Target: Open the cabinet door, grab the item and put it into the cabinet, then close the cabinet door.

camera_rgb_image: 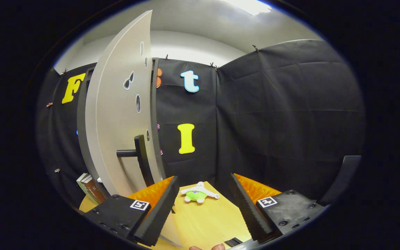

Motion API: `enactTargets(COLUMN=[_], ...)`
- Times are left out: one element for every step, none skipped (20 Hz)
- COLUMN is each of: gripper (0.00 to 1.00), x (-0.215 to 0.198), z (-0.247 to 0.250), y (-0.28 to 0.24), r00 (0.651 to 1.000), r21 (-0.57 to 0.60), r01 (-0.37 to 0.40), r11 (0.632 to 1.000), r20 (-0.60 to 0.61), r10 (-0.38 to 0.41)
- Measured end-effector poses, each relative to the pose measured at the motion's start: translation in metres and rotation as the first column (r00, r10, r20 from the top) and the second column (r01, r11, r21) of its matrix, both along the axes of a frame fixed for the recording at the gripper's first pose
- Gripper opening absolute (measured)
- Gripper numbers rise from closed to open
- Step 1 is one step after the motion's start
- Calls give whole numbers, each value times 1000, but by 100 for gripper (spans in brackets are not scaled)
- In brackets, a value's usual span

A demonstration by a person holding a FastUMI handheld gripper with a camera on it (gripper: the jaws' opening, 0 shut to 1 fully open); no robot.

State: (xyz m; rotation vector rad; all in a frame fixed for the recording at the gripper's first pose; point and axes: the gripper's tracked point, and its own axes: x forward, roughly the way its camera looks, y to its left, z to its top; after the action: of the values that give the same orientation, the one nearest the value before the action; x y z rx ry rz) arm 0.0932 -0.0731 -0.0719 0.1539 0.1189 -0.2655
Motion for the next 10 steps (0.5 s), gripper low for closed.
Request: enactTargets(gripper=[97,97,97,97,97,97,97,97,97,97], x=[0,0,0,0,2,6,8,8,10,10], z=[0,1,1,1,1,1,1,1,2,1], y=[8,17,26,35,43,54,66,82,95,105], r00=[1000,1000,999,999,997,996,993,990,987,983], r21=[7,13,18,24,31,40,50,61,68,75], r01=[-14,-27,-39,-53,-71,-94,-118,-141,-162,-184], r11=[1000,1000,999,998,997,995,992,988,984,980], r20=[1,2,3,4,6,5,5,5,9,10], r10=[14,27,39,53,71,94,118,141,162,183])
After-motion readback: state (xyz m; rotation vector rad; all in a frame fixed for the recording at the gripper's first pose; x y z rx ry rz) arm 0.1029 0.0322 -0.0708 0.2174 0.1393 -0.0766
